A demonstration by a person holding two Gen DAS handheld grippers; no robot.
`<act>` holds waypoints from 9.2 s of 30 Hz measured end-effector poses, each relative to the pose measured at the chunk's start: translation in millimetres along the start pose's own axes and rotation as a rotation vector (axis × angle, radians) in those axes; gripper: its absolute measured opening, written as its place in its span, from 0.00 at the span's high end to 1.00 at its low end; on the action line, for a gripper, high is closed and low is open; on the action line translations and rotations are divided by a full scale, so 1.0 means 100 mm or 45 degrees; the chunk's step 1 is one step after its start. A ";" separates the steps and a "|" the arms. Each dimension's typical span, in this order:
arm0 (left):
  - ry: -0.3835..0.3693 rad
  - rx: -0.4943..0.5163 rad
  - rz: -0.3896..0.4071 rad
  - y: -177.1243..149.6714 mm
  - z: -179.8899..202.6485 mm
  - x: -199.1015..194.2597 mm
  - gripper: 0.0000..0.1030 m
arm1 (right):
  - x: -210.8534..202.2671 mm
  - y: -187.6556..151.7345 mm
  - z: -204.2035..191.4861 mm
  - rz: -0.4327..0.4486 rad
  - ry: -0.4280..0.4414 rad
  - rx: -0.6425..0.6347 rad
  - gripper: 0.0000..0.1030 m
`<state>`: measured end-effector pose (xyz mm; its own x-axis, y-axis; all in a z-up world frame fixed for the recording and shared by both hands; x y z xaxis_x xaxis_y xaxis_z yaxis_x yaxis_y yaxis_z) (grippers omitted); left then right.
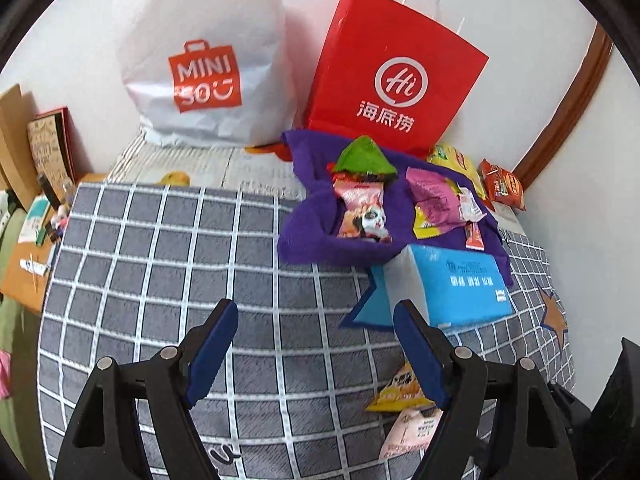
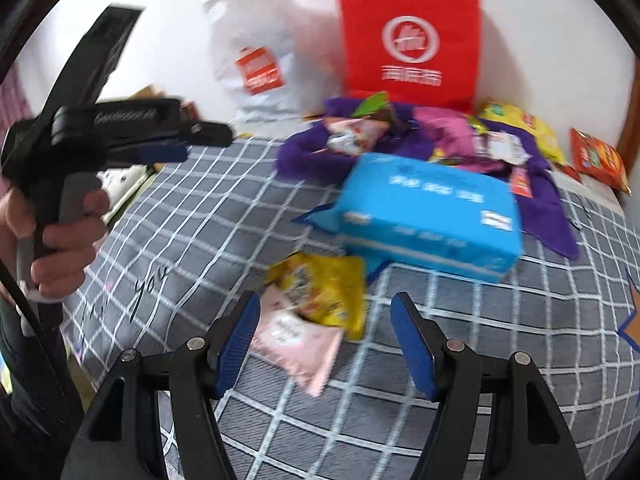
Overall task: Organize snacks
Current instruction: 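Grasp the pink sachet with the right tool while the left tool moves to the yellow chips bag, then lift the pink sachet with the right tool while the left tool grasps the yellow chips bag, then carry the pink sachet and yellow chips bag with both tools over the purple towel, then lower both packets onto the purple towel and open both tools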
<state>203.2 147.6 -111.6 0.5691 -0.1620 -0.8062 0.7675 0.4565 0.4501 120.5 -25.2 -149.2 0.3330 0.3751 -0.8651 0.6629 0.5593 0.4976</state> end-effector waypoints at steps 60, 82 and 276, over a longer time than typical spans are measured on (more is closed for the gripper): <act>-0.055 -0.077 -0.082 -0.43 -0.42 0.06 0.24 | 0.55 -0.18 -0.59 -0.134 0.141 -0.277 0.36; 0.003 -0.045 -0.098 -0.52 -0.36 0.15 0.24 | 0.43 -0.23 -0.54 -0.015 0.100 -0.285 0.53; -0.102 0.237 -0.076 0.96 1.31 1.18 0.26 | 1.05 1.25 2.36 -0.188 -0.186 0.124 0.46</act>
<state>382.7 58.1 -113.3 0.5370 -0.2561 -0.8037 0.8375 0.2756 0.4718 396.5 -90.1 -192.8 0.3163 0.1790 -0.9316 0.7710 0.5237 0.3624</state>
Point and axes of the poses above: each gripper's, at about its wrist camera, not at the fingertips, and x roughly the way its jaws point, z to its right, y to its top, the point moved 4 cm from there along x, roughly the way its jaws point, and after that the axes turned 14 degrees about -x, right-handed, at the moved point
